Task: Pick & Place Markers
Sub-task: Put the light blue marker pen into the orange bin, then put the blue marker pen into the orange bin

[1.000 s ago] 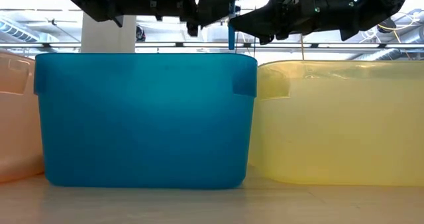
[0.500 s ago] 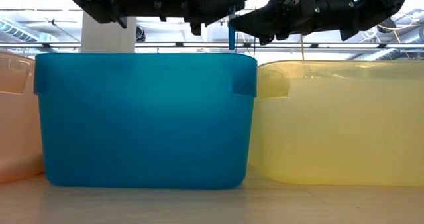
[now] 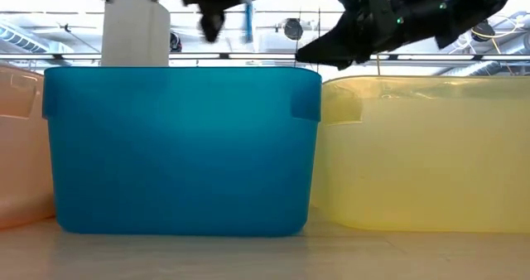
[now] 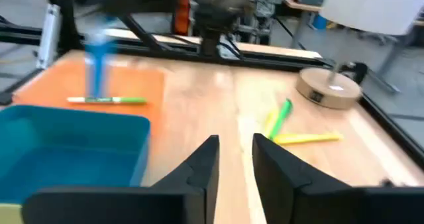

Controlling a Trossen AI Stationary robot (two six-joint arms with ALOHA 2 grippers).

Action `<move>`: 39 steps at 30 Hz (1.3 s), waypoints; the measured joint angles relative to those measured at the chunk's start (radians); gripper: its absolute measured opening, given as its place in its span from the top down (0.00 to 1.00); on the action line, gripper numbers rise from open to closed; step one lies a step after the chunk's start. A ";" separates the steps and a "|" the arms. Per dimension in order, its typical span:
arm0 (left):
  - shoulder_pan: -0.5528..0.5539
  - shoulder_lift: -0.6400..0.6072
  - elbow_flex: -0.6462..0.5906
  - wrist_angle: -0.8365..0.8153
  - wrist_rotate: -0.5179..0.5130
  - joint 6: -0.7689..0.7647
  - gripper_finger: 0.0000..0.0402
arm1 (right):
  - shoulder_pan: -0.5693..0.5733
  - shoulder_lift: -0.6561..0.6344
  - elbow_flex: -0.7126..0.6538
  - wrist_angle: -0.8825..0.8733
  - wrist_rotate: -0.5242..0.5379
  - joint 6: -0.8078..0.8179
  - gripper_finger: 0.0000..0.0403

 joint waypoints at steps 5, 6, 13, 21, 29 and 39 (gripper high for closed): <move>-0.253 -0.093 -0.133 -0.005 -0.266 -0.305 0.92 | 0.004 -0.076 -0.001 -0.135 0.008 0.013 0.76; -0.305 -0.103 -0.158 -0.005 -0.335 -0.366 0.92 | 0.006 -0.090 0.001 -0.141 0.009 0.026 0.76; -0.592 -0.096 -0.293 -0.104 -0.754 -0.858 0.92 | 0.039 -0.181 0.000 -0.174 0.010 0.028 0.78; -0.662 -0.091 -0.333 -0.110 -0.832 -0.955 0.68 | 0.047 -0.218 0.001 -0.183 0.007 0.012 0.76; -0.650 -0.092 -0.333 -0.075 -0.818 -0.862 0.41 | 0.046 -0.218 0.001 -0.205 0.009 -0.024 0.73; -0.505 -0.238 -0.333 0.158 -0.819 -0.252 0.29 | 0.046 -0.218 0.001 -0.209 0.010 0.004 0.73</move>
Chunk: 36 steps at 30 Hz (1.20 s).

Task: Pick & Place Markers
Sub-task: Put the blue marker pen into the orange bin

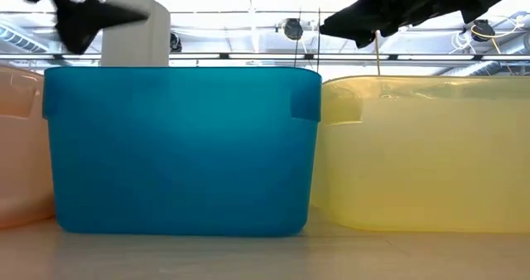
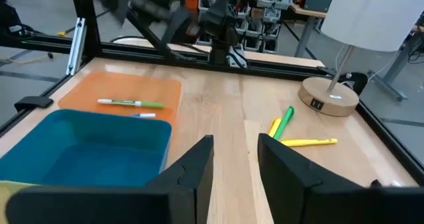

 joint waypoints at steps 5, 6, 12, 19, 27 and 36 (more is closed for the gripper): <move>0.101 -0.146 0.001 0.078 -0.002 0.411 0.30 | -0.016 0.000 0.000 -0.044 0.239 0.013 0.73; 0.125 -0.172 0.001 0.076 -0.002 0.482 0.30 | -0.033 0.000 0.000 -0.077 0.326 0.016 0.72; 0.320 -0.281 0.001 0.074 0.060 0.704 0.35 | -0.283 0.011 0.107 -0.520 0.424 0.199 0.70; 0.553 -0.299 0.001 0.060 0.361 0.635 0.39 | -0.631 0.170 0.143 -0.647 0.119 0.252 0.70; 0.661 -0.269 0.001 0.045 0.478 0.589 0.38 | -0.709 0.412 0.142 -0.560 -0.008 0.212 0.70; 0.714 -0.269 0.001 0.047 0.562 0.594 0.41 | -0.687 0.500 0.143 -0.525 -0.028 0.214 0.70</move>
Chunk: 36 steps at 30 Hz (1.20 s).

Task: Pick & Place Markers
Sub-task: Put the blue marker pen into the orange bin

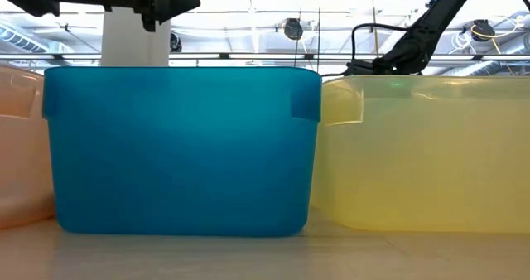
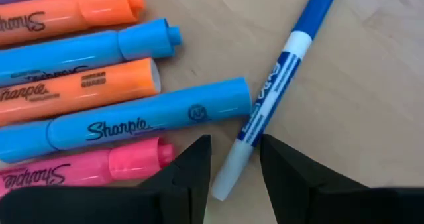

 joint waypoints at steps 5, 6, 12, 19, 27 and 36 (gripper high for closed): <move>0.012 0.000 0.000 -0.002 0.000 -0.015 0.40 | -0.006 0.046 0.004 -0.025 0.008 -0.002 0.77; 0.013 0.000 0.000 -0.003 0.000 -0.019 0.40 | -0.007 0.053 0.004 -0.037 0.005 -0.002 0.81; 0.013 0.000 0.000 -0.009 -0.005 -0.024 0.43 | -0.007 0.051 0.003 -0.053 0.006 -0.037 0.96; 0.013 0.000 0.000 -0.025 -0.008 -0.034 0.47 | 0.014 -0.084 -0.006 -0.075 0.085 -0.071 0.97; 0.010 0.004 0.000 -0.029 -0.004 -0.067 0.50 | 0.110 -0.350 -0.002 -0.007 0.033 -0.053 0.97; 0.012 0.141 0.000 0.076 0.023 -0.045 0.49 | 0.395 -0.429 -0.087 0.507 -0.098 -0.063 0.97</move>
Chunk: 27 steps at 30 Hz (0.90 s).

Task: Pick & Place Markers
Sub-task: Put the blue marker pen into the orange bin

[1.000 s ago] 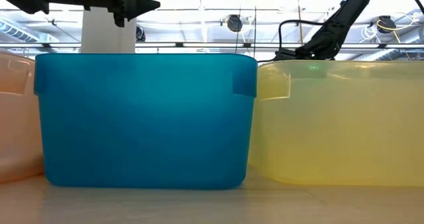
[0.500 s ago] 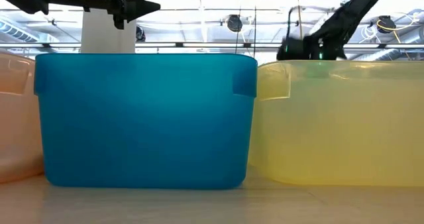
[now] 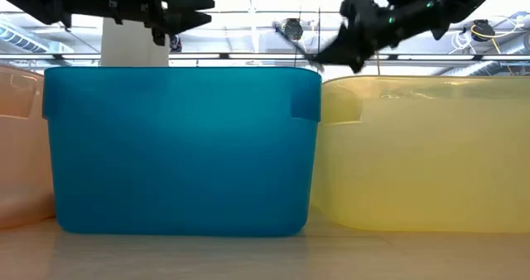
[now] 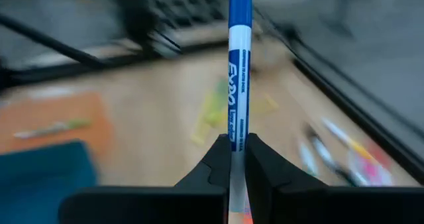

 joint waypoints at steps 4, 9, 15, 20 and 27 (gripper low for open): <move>0.000 0.104 0.000 0.132 0.027 0.049 0.51 | 0.119 0.043 -0.065 0.260 -0.013 -0.089 0.97; 0.000 0.214 0.030 0.236 0.129 0.065 0.54 | 0.210 0.106 -0.113 0.481 -0.012 -0.166 0.97; -0.006 0.337 0.150 0.237 0.283 0.036 0.57 | 0.244 0.157 -0.117 0.529 -0.005 -0.178 0.97; -0.028 0.462 0.255 0.230 0.357 0.043 0.59 | 0.246 0.173 -0.117 0.537 -0.002 -0.178 0.97; -0.037 0.574 0.367 0.231 0.375 0.037 0.60 | 0.248 0.173 -0.117 0.546 -0.006 -0.167 0.98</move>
